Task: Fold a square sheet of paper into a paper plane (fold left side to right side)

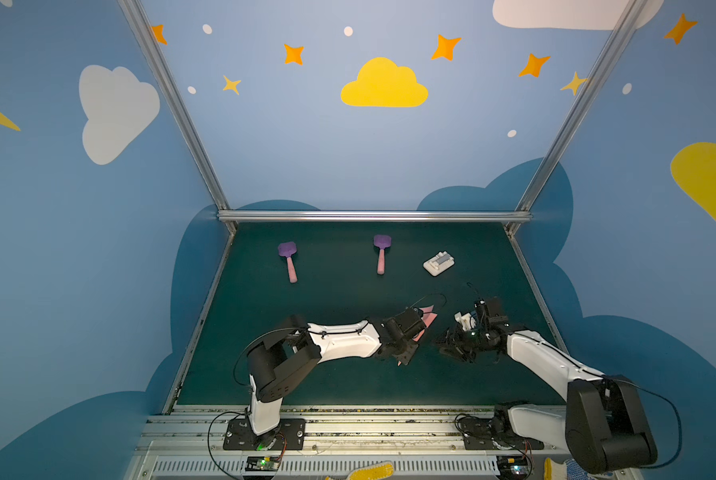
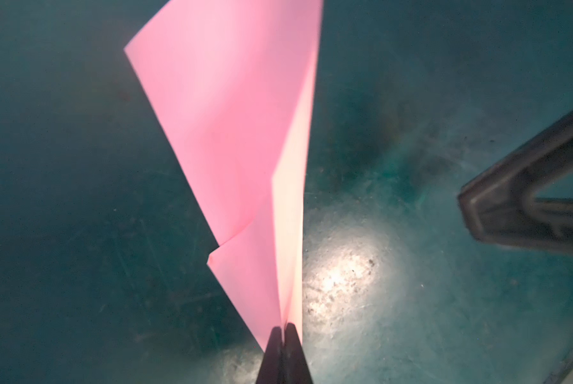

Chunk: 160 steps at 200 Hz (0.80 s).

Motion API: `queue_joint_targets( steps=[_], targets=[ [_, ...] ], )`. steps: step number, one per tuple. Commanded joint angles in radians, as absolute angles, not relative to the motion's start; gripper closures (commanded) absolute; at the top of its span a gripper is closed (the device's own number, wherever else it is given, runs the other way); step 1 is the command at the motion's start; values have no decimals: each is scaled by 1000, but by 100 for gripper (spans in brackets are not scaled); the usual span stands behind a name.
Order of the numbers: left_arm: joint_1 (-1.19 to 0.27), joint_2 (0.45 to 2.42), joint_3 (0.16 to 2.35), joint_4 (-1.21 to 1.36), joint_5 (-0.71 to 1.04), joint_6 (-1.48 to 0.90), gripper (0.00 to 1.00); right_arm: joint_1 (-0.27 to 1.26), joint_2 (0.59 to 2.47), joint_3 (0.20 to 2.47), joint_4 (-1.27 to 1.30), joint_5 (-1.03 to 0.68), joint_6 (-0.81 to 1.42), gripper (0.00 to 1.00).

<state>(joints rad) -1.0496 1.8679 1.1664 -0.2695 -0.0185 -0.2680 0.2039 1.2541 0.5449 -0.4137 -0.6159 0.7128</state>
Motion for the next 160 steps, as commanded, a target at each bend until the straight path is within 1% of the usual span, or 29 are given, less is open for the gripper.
queue_joint_targets(
  steps=[1, 18, 27, 43, 56, 87, 111, 160],
  targets=[
    [-1049, 1854, 1162, -309, -31, -282, 96, 202, 1288, 581, -389, -636, 686, 68],
    [-1048, 1871, 1170, -309, -2, -283, 96, 208, 1306, 581, -368, -647, 683, 81],
    [-1046, 1877, 1170, -300, 11, -285, 96, 215, 1312, 582, -351, -656, 681, 86],
    [-1039, 1887, 1165, -288, 31, -287, 96, 236, 1326, 586, -330, -668, 674, 93],
    [-1025, 1888, 1157, -274, 63, -291, 96, 259, 1343, 589, -309, -675, 672, 96],
    [-983, 1881, 1122, -216, 164, -309, 96, 316, 1384, 597, -252, -681, 682, 100],
    [-955, 1884, 1106, -186, 255, -318, 96, 349, 1411, 612, -217, -680, 692, 100],
    [-930, 1907, 1118, -189, 318, -312, 96, 371, 1459, 644, -186, -686, 696, 100]
  ],
)
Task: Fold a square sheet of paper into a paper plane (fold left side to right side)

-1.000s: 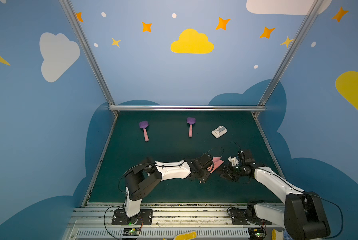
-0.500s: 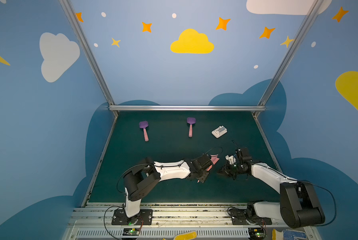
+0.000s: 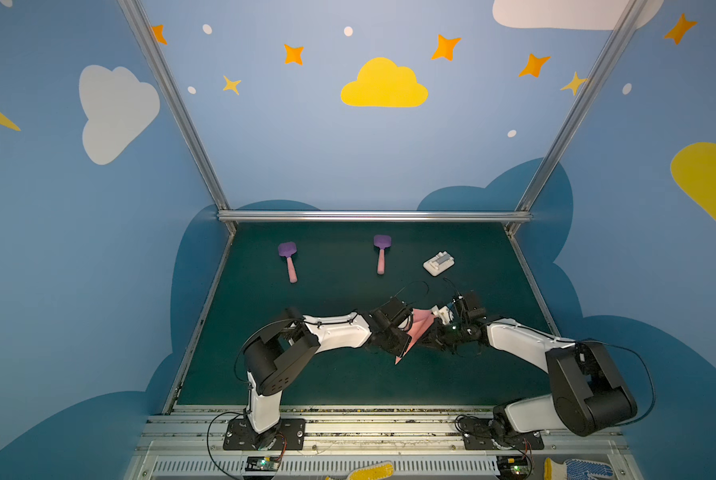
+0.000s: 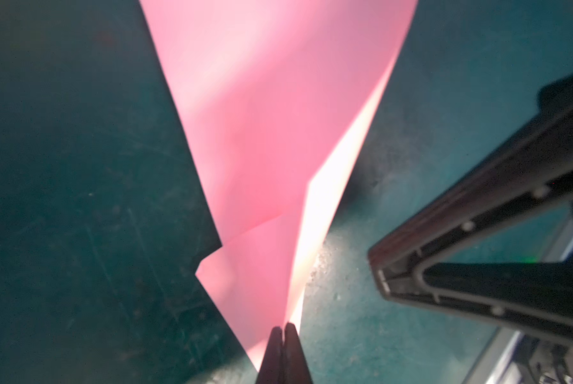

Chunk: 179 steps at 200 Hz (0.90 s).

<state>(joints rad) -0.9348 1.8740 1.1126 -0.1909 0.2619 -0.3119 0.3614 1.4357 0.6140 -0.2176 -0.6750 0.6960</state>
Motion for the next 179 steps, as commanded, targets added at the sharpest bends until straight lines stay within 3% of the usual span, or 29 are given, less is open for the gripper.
queue_joint_targets(
  steps=[1, 93, 100, 114, 126, 142, 179],
  targets=[
    [-930, 1907, 1119, -189, 320, -311, 96, 372, 1460, 645, -186, -686, 696, 100],
    [-916, 1918, 1128, -203, 343, -303, 96, 393, 1488, 657, -160, -678, 716, 100],
    [-916, 1916, 1128, -204, 340, -304, 96, 391, 1475, 655, -176, -667, 719, 95],
    [-916, 1910, 1130, -206, 334, -300, 96, 385, 1441, 640, -198, -638, 733, 71],
    [-915, 1906, 1131, -209, 334, -297, 96, 378, 1412, 628, -224, -612, 746, 58],
    [-917, 1901, 1131, -209, 328, -301, 96, 352, 1363, 605, -244, -585, 776, 49],
    [-919, 1895, 1131, -213, 308, -300, 94, 288, 1271, 583, -287, -562, 845, 40]
  ],
)
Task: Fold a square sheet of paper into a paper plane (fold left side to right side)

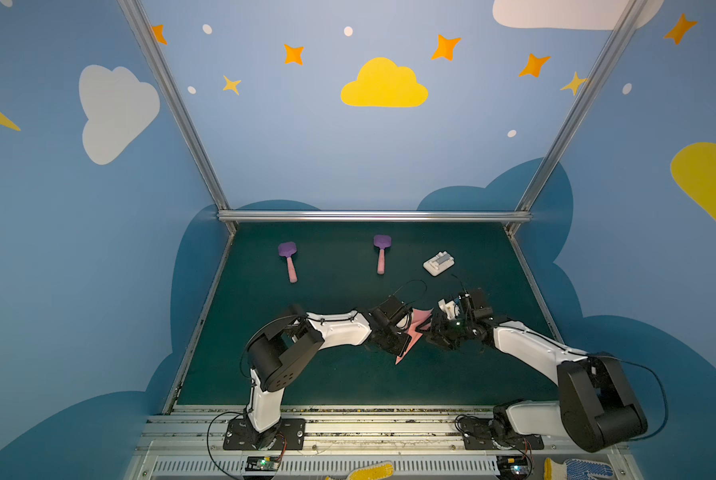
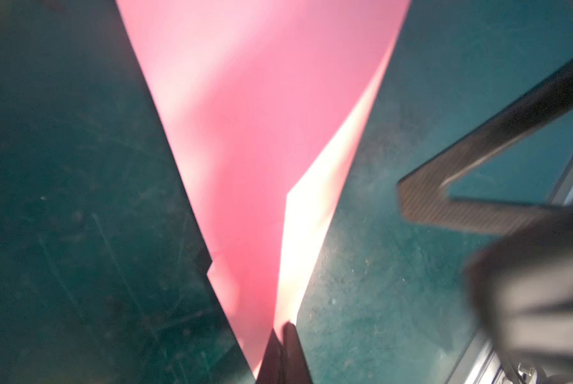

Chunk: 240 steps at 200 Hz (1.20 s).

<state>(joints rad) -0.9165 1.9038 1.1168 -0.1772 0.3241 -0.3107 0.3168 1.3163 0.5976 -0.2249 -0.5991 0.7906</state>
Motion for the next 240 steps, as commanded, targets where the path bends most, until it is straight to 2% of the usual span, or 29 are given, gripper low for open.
queue_joint_targets(
  steps=[1, 79, 152, 184, 240],
  targets=[
    [-919, 1895, 1131, -213, 308, -300, 94, 287, 1270, 583, -287, -561, 847, 40],
    [-931, 1887, 1137, -223, 303, -284, 84, 273, 1350, 613, -160, -638, 951, 36],
    [-938, 1879, 1149, -252, 256, -236, 59, 272, 1403, 607, -98, -656, 980, 38],
    [-951, 1857, 1142, -262, 183, -199, 53, 272, 1406, 594, -104, -656, 977, 48],
    [-1015, 1815, 1115, -257, 38, -134, 52, 272, 1400, 578, -112, -654, 973, 78]
  ],
)
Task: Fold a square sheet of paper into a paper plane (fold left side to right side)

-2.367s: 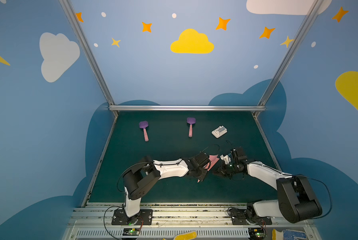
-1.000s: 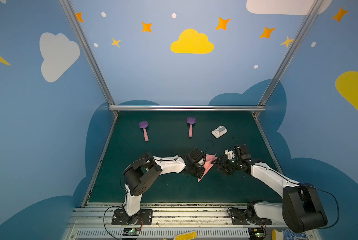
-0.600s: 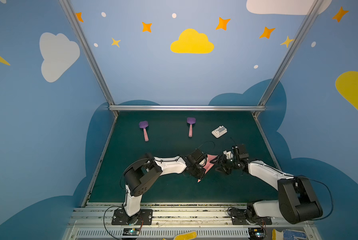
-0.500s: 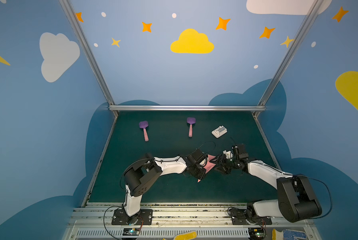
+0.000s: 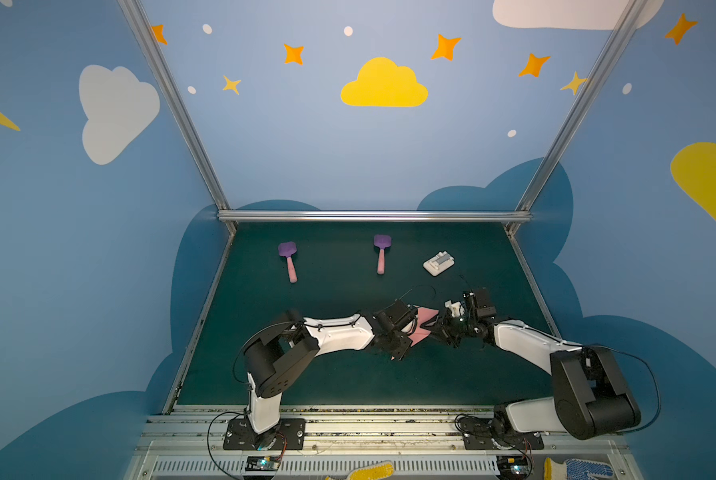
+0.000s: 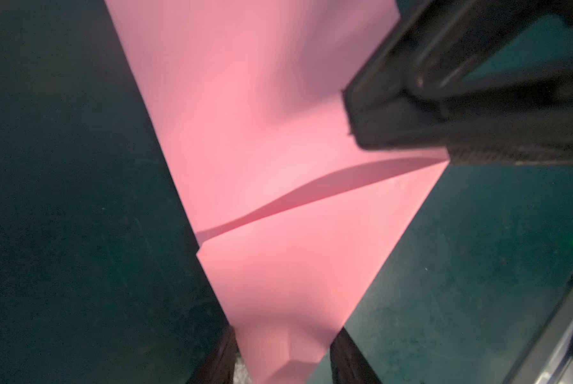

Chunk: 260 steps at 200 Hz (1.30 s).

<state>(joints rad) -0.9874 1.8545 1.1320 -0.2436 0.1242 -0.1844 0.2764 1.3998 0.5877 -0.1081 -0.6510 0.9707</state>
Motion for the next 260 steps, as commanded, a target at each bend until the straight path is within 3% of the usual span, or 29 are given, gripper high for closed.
queue_joint_targets(
  steps=[1, 43, 146, 231, 260],
  targets=[
    [-1016, 1815, 1114, -258, 36, -133, 52, 273, 1401, 577, -112, -654, 973, 79],
    [-1049, 1818, 1113, -264, -18, -106, 52, 273, 1412, 581, -112, -657, 968, 100],
    [-1063, 1837, 1094, -244, -67, -87, 53, 270, 1408, 582, -120, -662, 962, 100],
    [-1065, 1853, 1095, -230, -58, -78, 72, 270, 1418, 591, -116, -672, 957, 100],
    [-1066, 1850, 1098, -229, -83, -81, 68, 271, 1418, 591, -117, -673, 957, 100]
  ],
)
